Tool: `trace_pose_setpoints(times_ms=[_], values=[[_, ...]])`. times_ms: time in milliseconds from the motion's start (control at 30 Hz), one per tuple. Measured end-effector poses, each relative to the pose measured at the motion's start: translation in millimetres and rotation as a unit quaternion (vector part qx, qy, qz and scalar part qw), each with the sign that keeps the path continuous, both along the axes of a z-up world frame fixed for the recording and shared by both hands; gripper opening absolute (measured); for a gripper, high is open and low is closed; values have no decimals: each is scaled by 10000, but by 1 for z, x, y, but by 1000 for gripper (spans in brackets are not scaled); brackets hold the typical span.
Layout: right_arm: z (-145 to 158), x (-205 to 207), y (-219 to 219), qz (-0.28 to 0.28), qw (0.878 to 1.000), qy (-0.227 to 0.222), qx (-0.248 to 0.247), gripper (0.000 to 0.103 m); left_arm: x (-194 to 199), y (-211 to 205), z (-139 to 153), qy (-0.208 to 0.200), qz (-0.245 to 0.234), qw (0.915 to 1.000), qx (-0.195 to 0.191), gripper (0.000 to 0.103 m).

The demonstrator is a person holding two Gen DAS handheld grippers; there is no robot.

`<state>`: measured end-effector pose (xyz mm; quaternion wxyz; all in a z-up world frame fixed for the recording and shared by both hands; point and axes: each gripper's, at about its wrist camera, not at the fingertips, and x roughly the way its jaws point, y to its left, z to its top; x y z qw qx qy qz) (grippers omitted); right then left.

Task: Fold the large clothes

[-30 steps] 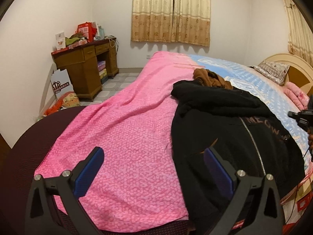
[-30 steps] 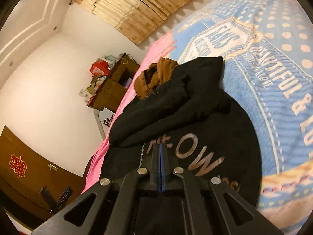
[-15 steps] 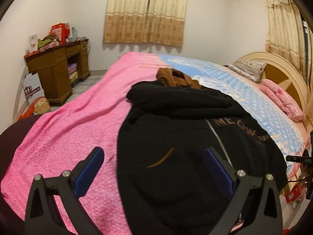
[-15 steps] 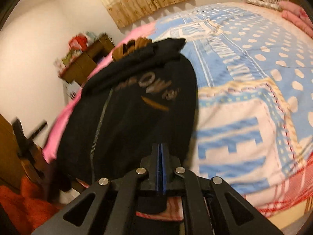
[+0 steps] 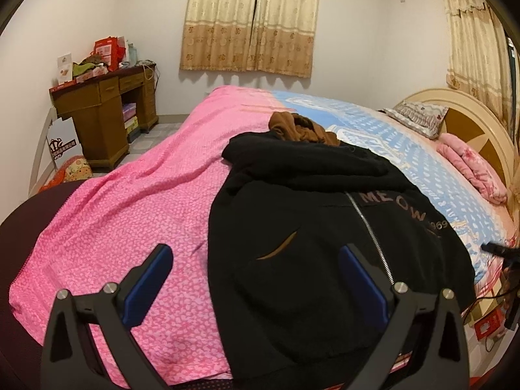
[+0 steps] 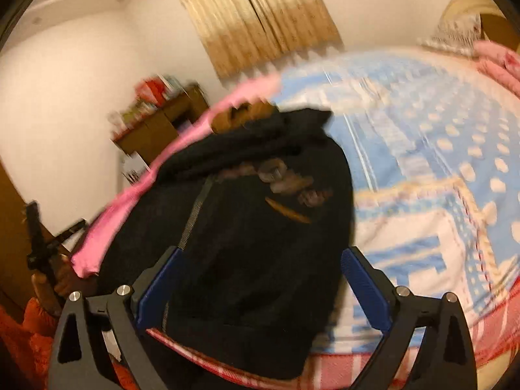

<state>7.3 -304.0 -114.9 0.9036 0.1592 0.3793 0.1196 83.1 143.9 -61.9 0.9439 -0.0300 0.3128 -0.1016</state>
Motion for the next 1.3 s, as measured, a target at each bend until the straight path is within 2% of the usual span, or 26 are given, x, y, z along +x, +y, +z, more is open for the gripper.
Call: trace_pose_setpoints(times_ms=[133, 167, 200, 233, 267, 300, 367, 433, 500, 567, 633, 700, 833, 933, 1000, 1033, 1133, 1233, 1300], values=[[-37, 4, -7, -232, 9962, 830, -134, 98, -1, -2, -2, -41, 14, 9999, 118, 103], [-46, 3, -6, -183, 9953, 951, -65, 97, 0, -1, -3, -26, 22, 9999, 126, 103], [-57, 1, -1, -38, 9938, 1106, 95, 93, 0, 0, -4, -3, 37, 9999, 120, 103], [-63, 0, 3, 39, 9929, 1182, 134, 87, 1, 1, -5, 19, 56, 9999, 98, 103], [-69, -1, 9, 135, 9917, 1268, 141, 75, 2, 2, -6, 43, 74, 9999, 64, 103], [-71, 0, 13, 180, 9913, 1289, 174, 72, 3, 4, -7, 71, 95, 9999, 8, 103], [-76, 4, 14, 304, 9889, 1342, 561, 67, 4, 6, -7, 90, 126, 9999, -60, 103], [-86, 11, 4, 216, 9827, 1541, 1004, 53, 4, 8, -7, 93, 146, 9998, -109, 103], [-92, 15, -9, 133, 9748, 1688, 1453, 20, 4, 9, -7, 81, 157, 9998, -115, 103], [-93, 15, -14, 260, 9643, 1835, 1889, 14, 4, 11, -7, 67, 167, 9998, -51, 103], [-82, 18, -12, 486, 9575, 1890, 2124, 13, 5, 13, -7, 52, 223, 9997, 75, 103], [-61, 26, -12, 742, 9446, 1714, 2699, 11, 8, 16, -6, 42, 288, 9995, 158, 103], [-17, 56, -9, 967, 9389, 1270, 3049, 11, 13, 29, 0, -13, 427, 9990, 123, 103], [3, 98, -6, 923, 9428, 929, 3066, 11, 17, 41, 2, -9, 420, 9991, 14, 103], [3, 130, -3, 797, 9411, 850, 3174, 10, 18, 47, 0, 61, 447, 9990, 75, 103], [-1, 150, -1, 650, 9441, 828, 3124, 10, 18, 49, -2, 98, 447, 9989, 114, 103], [-20, 194, 5, 224, 9471, 974, 3051, 10, 12, 57, -10, 260, 368, 9985, 311, 103], [-44, 228, 9, -194, 9525, 1188, 2797, 9, 3, 62, -21, 498, 176, 9964, 666, 103], [-62, 240, 7, -403, 9483, 1355, 2843, 9, -5, 62, -28, 641, -7, 9934, 953, 103]])
